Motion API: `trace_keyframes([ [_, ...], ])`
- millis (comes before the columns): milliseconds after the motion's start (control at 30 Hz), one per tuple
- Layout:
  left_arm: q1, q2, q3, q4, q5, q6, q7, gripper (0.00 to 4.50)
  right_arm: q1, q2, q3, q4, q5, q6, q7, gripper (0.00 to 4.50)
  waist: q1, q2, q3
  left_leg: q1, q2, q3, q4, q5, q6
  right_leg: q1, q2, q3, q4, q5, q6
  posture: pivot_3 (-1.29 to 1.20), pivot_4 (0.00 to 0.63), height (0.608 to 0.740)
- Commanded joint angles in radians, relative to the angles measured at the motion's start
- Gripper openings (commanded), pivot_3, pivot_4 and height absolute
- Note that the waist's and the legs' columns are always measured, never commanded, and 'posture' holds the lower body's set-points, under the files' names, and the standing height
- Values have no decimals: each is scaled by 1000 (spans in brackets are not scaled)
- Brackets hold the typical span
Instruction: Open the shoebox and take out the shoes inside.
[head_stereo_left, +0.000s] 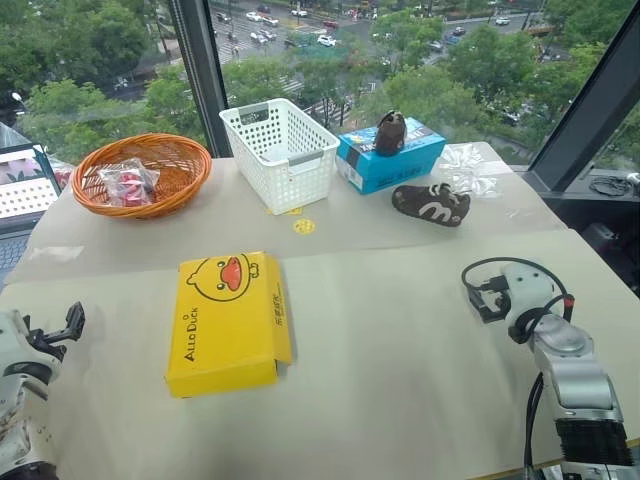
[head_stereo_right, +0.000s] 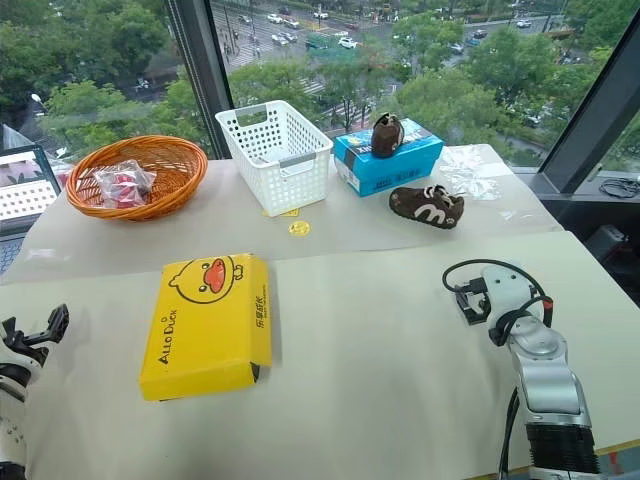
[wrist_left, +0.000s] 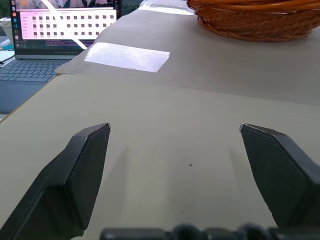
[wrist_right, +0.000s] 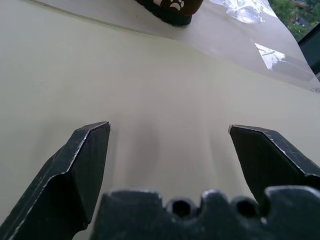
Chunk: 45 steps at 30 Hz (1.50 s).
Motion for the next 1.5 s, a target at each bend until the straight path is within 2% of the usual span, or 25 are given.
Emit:
trace_keyframes([
  [33, -20, 31, -19, -10, 23, -27, -18, 4454, -5, -4, -18, -13, -11, -29, -17, 4500, 0, 0, 0, 0, 0, 0, 0, 0, 0, 0, 0, 0, 0, 0, 0, 0, 150, 731],
  [100, -25, 46, -73, -24, 48, -38, -77, 4454, -8, -3, -21, -6, -9, -25, -19, 4500, 1, 0, 0, 0, 0, 0, 0, 0, 0, 0, 0, 0, 0, 0, 0, 0, 150, 731],
  [200, 50, 106, -156, -128, 33, -28, -289, 4454, -6, -25, -20, -54, 90, 6, 116, 4500, 3, 0, 0, 0, 0, 0, 0, 0, 0, 0, 0, 0, 0, 0, 0, 0, 150, 731],
  [300, 162, 181, -186, -261, -36, 48, -490, 3687, 30, -66, 1, -134, 174, 30, 270, 3746, -5, 0, 1, -2, 1, 1, 0, -1, 1, -2, 1, 1, -1, 0, 0, 0, 150, 731],
  [400, 250, 264, -172, -356, -91, 112, -637, 2597, 26, -86, 43, -166, 205, 56, 343, 2732, -13, 0, 1, -1, 2, 1, 0, -5, 1, -2, 3, 2, -2, -2, 0, 0, 150, 731],
  [567, 232, 294, -164, -356, -109, 150, -683, 721, -4, -75, 110, -171, 199, 51, 378, 976, -9, 2, 1, 0, 3, 1, 0, -5, 0, -2, 4, 2, -1, -4, -2, 0, 150, 731],
  [633, 215, 303, -185, -336, -85, 140, -705, 50, -56, -49, 194, -165, 181, 38, 402, 285, -8, 1, 2, 0, 3, 1, 0, -5, 0, -2, 4, 2, -1, -4, -2, 0, 150, 731],
  [667, 205, 308, -199, -326, -74, 135, -716, 0, -92, -29, 242, -158, 171, 31, 415, 81, -11, 1, 2, 0, 3, 1, 0, -5, 0, -3, 4, 2, -1, -4, -2, 0, 150, 731],
  [867, 131, 328, -276, -261, 4, 105, -744, 0, -288, 83, 481, -24, 58, -18, 472, 81, -19, 2, 2, 0, 4, 1, 0, -4, -1, -3, 6, 2, 0, -3, -2, 0, 150, 731],
  [1000, 109, 349, -338, -235, 77, 84, -754, 0, -406, 163, 578, 122, 0, -83, 505, 81, -16, 1, 2, -2, 2, 1, 0, -5, 0, -4, 5, 2, -1, -3, -2, 0, 150, 731],
  [1067, 120, 367, -373, -227, 123, 56, -771, 0, -447, 206, 608, 175, -12, -112, 528, 81, -19, 1, 2, -2, 1, 2, 0, -5, 1, -4, 5, 3, -1, 0, -8, 0, 150, 731],
  [1267, 102, 369, -478, -268, 186, -11, -811, 0, -500, 288, 676, 190, -19, -137, 620, 81, -17, 2, 2, -2, 1, 2, 0, -6, -3, -4, 4, 3, -1, 0, -7, 0, 150, 731],
  [1500, -39, 316, -635, -388, 195, 5, -855, 0, -461, 253, 707, 99, -6, -107, 734, 81, 6, 3, 2, -2, -1, 2, 1, -6, -2, -2, 3, 3, -1, -1, -5, 0, 150, 731],
])
